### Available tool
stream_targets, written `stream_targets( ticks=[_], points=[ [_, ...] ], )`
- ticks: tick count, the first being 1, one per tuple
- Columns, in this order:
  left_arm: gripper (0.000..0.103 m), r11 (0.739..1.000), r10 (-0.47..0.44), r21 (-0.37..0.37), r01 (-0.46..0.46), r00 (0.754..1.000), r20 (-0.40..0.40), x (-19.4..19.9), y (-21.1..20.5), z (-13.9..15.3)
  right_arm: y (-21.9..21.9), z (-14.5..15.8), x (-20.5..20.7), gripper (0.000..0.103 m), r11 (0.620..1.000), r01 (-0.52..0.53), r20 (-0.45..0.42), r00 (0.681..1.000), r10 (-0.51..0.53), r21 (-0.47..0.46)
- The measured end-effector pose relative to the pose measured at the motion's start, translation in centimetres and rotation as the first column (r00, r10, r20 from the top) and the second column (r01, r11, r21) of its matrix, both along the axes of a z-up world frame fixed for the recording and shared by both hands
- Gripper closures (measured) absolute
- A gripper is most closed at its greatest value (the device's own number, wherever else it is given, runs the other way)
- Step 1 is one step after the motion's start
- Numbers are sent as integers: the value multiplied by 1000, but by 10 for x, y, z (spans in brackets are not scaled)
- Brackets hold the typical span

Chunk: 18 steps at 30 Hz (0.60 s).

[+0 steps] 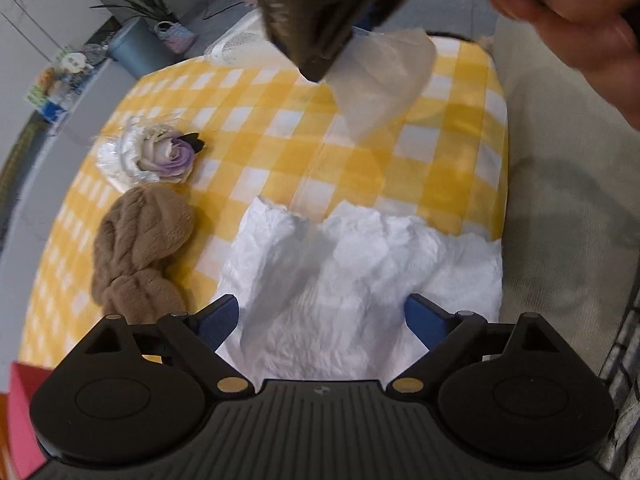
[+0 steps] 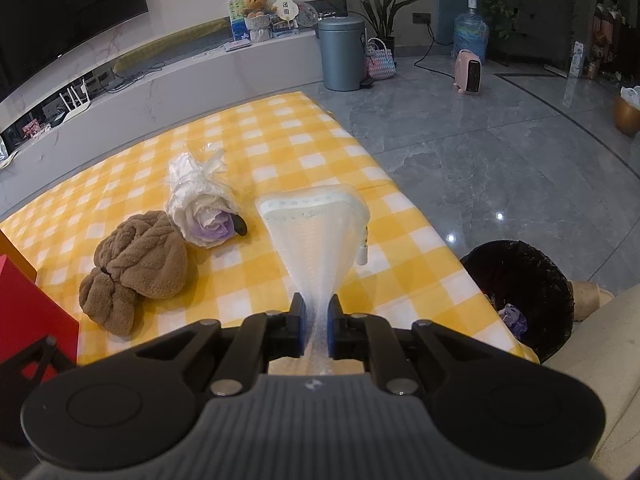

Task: Organize soft objects
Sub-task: 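Carry the white tissue with the left tool toward the white box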

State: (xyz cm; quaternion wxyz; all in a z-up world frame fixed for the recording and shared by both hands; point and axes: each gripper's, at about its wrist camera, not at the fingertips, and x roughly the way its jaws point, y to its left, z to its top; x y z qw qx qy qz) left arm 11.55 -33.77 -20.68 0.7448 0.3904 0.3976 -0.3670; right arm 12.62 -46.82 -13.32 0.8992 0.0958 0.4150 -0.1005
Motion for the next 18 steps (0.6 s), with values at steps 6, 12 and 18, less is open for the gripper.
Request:
stream_targets(
  ticks=[6,12,18],
  points=[
    [0,1000,17,-7,-17,1000,-19,33,2,-3,0,-1,1,93,1000,-1,-7,1000,1,-5],
    [0,996,-18,-92,1,984,-180,60,14,-9,4,-2,2,92,1000,-16,-13,1000,16,-11],
    [86,992,80,-69,-105,950,-303,69,9,5,4,-3,2,92,1000,-17,-15,1000,17,-17]
  ],
)
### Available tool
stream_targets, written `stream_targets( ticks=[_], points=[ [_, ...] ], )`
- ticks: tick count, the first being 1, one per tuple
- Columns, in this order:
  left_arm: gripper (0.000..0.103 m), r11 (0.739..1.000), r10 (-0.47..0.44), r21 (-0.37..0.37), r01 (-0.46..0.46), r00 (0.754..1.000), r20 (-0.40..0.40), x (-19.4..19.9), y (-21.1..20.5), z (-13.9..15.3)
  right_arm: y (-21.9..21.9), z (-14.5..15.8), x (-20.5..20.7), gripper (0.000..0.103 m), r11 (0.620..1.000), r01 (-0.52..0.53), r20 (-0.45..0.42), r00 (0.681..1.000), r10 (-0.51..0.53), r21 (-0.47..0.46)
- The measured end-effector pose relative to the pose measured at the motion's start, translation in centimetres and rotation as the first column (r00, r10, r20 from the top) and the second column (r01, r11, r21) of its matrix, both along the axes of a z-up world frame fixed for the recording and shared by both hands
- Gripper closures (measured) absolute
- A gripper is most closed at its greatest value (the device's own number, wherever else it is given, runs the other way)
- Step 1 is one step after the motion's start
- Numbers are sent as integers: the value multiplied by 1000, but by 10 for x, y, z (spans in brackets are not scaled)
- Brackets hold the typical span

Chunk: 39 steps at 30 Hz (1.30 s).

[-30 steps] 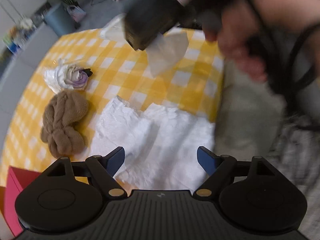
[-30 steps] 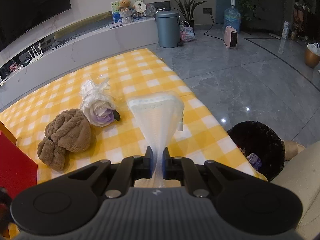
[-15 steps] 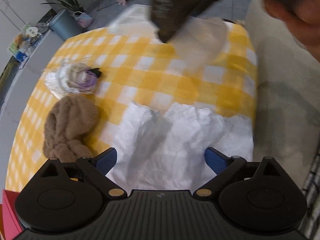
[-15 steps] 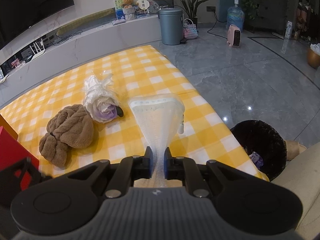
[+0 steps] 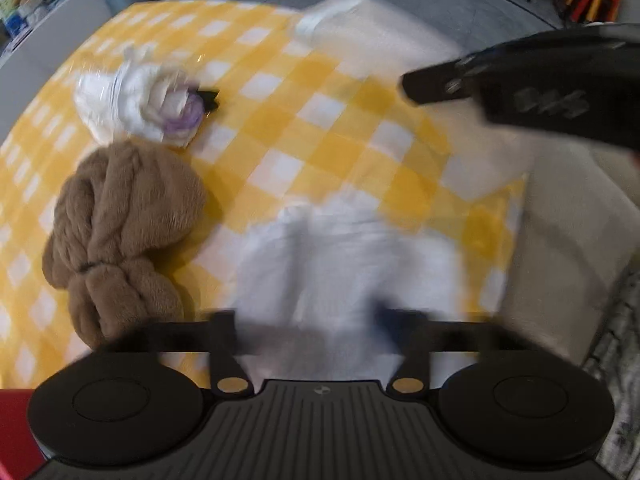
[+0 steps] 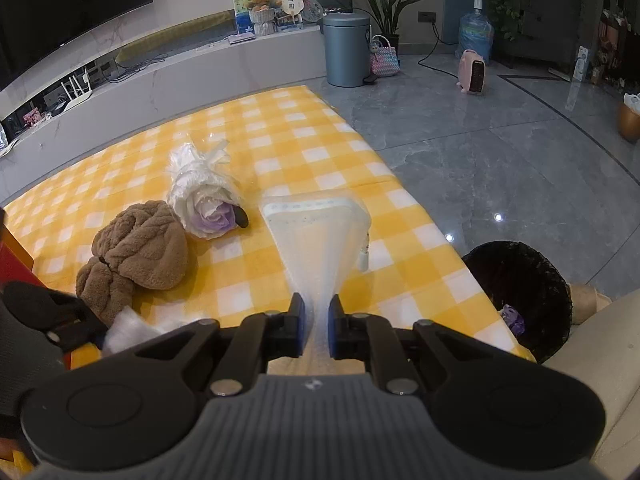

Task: Organize soft objects
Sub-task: 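Carry the white tissue with the left tool toward the white box, then lower tissue and mesh bag into the white box and open both tools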

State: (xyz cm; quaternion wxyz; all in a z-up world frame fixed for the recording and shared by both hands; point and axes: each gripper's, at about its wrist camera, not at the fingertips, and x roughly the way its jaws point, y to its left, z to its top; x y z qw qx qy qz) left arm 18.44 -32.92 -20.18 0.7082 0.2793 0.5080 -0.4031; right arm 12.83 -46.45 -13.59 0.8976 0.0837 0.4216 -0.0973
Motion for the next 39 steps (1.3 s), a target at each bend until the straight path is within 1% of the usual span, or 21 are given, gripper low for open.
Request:
stream_targets(
  ticks=[2,3,6,8,12,13,15,17,19,21,23,25,27,29,32,34,38,39],
  points=[
    [87,998,22,60,-23,999,25,-5,-4,3,0,0,0,92,1000,-3,2,1000,3,-1],
    [88,997,20,75,-24,999,47,-9,-6,5,0,0,-1,92,1000,-6,4,1000,6,-2],
    [88,998,18,55,-23,996,90,-24,-5,20,0,1,-2,93,1000,-15,9,1000,15,-4],
    [88,999,36,32,-39,994,100,-29,1,36,1,2,-4,94,1000,-25,15,1000,25,-2],
    [88,997,67,12,-70,985,161,-37,16,74,4,3,-8,98,999,-53,17,998,53,2],
    [88,997,74,0,-75,981,180,-42,23,87,5,3,-9,99,998,-57,19,998,57,5],
    [88,995,99,-48,-90,971,217,-52,39,114,5,3,-11,100,998,-65,19,998,64,18],
    [88,987,143,-102,-122,959,244,-61,59,140,5,4,-14,100,997,-66,21,998,65,27],
    [87,973,204,-163,-162,936,288,-71,87,162,8,4,-16,100,997,-68,23,997,67,26],
    [87,954,271,-219,-206,905,328,-79,116,178,13,7,-19,100,996,-79,32,996,78,36],
    [87,929,338,-265,-257,880,334,-82,148,188,22,12,-25,100,993,-108,53,993,105,46],
    [87,904,400,-295,-311,859,319,-83,180,192,36,19,-31,100,987,-152,71,986,148,56],
    [87,881,452,-310,-359,833,320,-84,208,191,51,27,-37,100,974,-222,87,972,217,47],
    [87,855,501,-329,-401,804,321,-87,234,190,63,39,-43,101,967,-253,112,962,247,42],
    [87,804,575,-368,-466,766,286,-87,271,185,79,60,-53,100,956,-286,159,949,273,63],
    [87,766,625,-397,-505,731,275,-88,295,184,95,75,-62,100,944,-322,198,932,303,71],
    [87,679,718,-449,-580,653,242,-90,335,181,139,100,-69,100,906,-412,255,890,379,92],
    [87,663,731,-465,-587,641,233,-90,342,180,153,107,-69,100,894,-438,263,876,403,89]
  ],
)
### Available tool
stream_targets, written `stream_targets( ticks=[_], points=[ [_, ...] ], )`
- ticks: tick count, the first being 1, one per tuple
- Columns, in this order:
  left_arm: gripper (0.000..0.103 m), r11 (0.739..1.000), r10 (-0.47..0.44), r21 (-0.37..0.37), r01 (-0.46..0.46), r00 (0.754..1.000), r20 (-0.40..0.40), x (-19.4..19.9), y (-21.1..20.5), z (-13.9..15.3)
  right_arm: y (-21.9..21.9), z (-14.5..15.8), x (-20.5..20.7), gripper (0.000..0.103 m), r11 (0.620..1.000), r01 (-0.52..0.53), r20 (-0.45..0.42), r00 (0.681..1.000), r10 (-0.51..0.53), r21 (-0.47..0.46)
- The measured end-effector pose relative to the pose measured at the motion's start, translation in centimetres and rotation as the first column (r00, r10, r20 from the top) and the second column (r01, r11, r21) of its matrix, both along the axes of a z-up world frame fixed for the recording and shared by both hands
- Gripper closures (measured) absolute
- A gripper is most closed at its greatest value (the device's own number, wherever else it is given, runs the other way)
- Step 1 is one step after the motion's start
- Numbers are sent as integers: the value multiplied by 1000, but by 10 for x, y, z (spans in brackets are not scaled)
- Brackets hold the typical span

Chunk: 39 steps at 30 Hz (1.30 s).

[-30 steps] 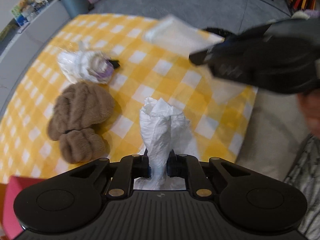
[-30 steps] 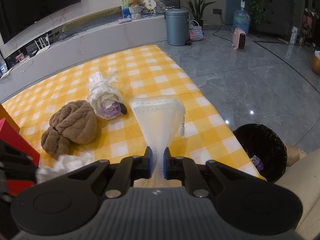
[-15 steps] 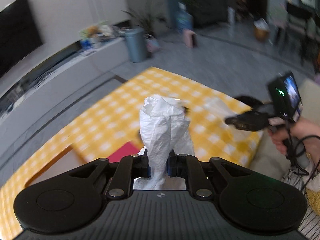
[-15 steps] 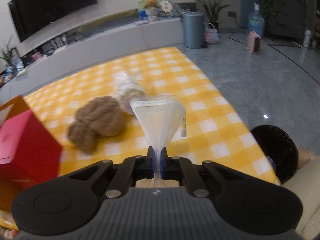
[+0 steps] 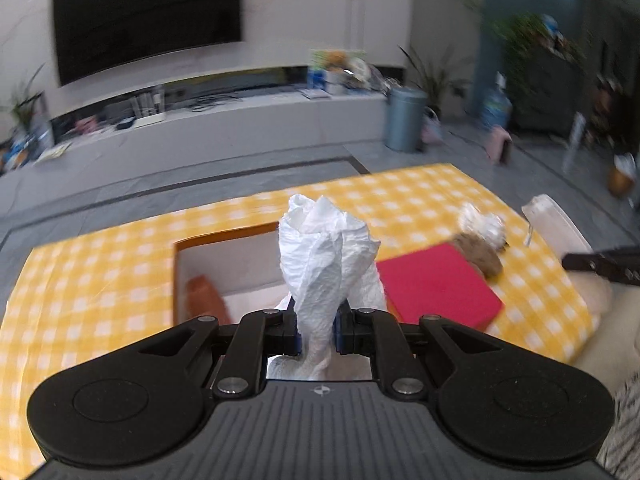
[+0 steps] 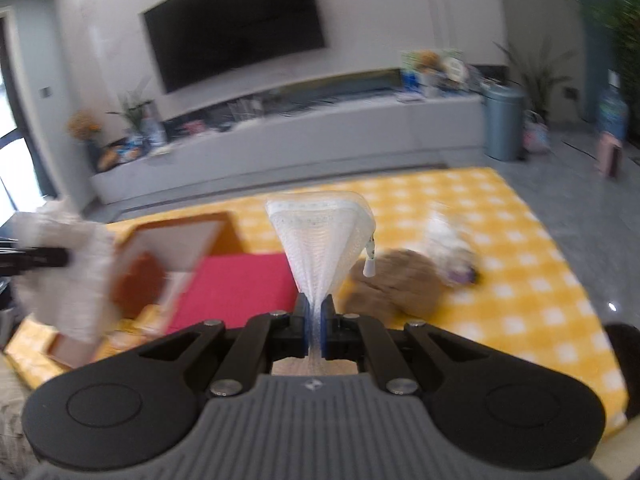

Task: Organize soft objects
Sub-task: 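Lower tissue and mesh bag into the white box and open both tools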

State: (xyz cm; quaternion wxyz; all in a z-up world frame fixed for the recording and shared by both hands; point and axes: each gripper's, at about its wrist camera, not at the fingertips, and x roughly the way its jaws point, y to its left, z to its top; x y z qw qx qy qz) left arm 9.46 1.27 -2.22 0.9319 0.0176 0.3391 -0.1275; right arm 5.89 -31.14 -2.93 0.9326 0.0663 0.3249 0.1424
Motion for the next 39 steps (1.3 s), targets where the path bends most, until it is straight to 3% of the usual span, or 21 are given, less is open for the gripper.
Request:
stream_targets(
  ticks=[6,11,14,17,20,27,30,32,34,36,37,39],
  points=[
    [87,998,36,-57,-35,999,27,-14,41,-10,97,31,2,101,984,-177,43,983,178,-22],
    [87,988,63,-143,-62,998,1,-18,69,-25,165,33,7,101,968,-240,43,969,243,-75],
    [87,986,83,-146,-83,996,-7,-15,80,-33,199,13,24,101,964,-219,-5,975,220,-153],
    [87,975,79,-205,-81,997,-21,-11,92,-37,221,-17,47,101,957,-240,-102,969,226,-161],
    [88,963,53,-261,-63,998,-47,-5,98,-44,244,-48,63,101,937,-229,-152,969,194,-262],
    [87,971,58,-226,-76,995,-85,-1,97,-56,264,-104,84,100,872,-278,-304,939,159,-403],
    [87,976,59,-206,-74,995,-78,-1,92,-57,268,-113,84,100,824,-290,-303,941,152,-486],
    [87,979,60,-190,-73,995,-76,-1,90,-61,268,-109,80,89,823,-285,-277,947,163,-492],
    [87,983,59,-169,-73,995,-86,1,86,-63,266,-95,71,62,840,-268,-209,960,188,-471],
    [87,985,63,-157,-77,994,-92,4,83,-66,263,-83,63,40,833,-273,-170,961,216,-482],
    [87,985,62,-154,-76,993,-97,6,82,-68,261,-77,59,35,832,-264,-144,964,221,-489],
    [88,986,55,-152,-71,993,-107,9,77,-71,254,-65,52,35,833,-251,-106,968,229,-493]
  ],
)
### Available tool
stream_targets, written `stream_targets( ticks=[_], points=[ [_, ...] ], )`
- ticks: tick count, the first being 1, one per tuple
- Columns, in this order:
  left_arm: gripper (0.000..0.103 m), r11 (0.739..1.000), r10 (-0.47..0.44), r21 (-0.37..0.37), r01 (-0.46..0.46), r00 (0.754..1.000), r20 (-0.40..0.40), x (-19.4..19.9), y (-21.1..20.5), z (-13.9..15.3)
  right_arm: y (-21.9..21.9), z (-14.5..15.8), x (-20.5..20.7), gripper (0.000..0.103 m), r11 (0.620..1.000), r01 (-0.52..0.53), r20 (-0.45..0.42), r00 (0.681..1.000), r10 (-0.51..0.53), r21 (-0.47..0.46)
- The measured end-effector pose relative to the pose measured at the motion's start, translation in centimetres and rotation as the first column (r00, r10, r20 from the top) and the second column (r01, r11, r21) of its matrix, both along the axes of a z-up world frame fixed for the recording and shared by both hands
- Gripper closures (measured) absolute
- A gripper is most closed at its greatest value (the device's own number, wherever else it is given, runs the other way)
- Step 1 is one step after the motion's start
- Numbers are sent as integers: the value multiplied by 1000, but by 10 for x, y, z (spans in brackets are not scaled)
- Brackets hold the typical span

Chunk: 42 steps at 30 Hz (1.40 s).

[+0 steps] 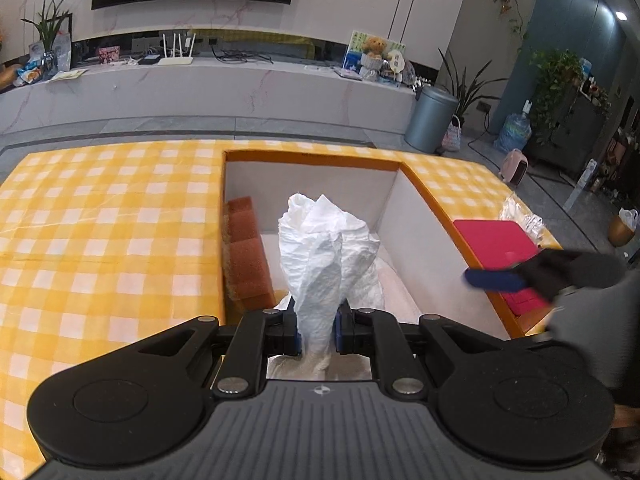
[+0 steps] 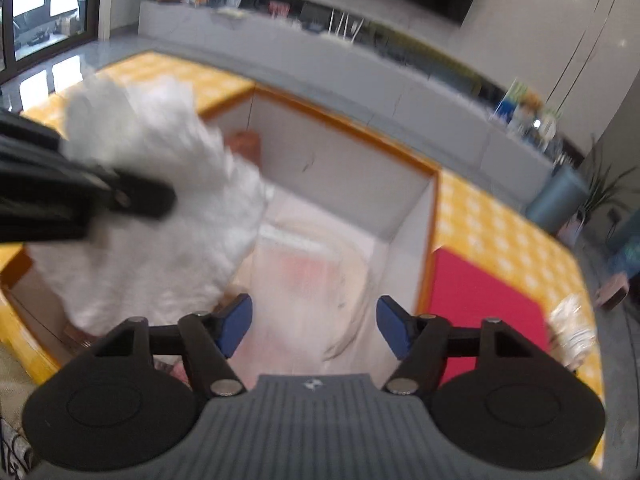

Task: Organize soft objects
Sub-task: 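Lower tissue and mesh bag into the white box and open both tools, then move both tools back over the brown towel and wrapped flower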

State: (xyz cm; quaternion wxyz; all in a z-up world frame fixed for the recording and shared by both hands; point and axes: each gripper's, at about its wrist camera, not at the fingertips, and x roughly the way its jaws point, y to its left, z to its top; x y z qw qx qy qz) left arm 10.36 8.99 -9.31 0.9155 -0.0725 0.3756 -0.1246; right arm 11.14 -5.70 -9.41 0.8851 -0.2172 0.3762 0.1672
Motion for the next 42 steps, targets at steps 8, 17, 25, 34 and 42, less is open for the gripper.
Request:
stream_targets(
  ticks=[8,17,25,34,42],
  points=[
    [87,993,2,114,3,999,-46,7,-31,-15,-26,29,-14,25,997,39,61,997,-43,71],
    [60,963,54,264,-54,999,7,3,-45,-13,-32,17,-15,25,995,67,29,997,-69,76],
    [4,946,76,300,-121,985,158,-14,-58,19,-49,19,-17,26,991,80,27,996,-84,107],
    [4,949,27,301,-99,972,233,-37,-84,42,-86,43,-26,26,985,97,67,992,-107,139],
    [4,951,-27,304,-58,963,269,-56,-107,52,-145,56,-22,25,981,132,96,984,-147,140]
  ],
)
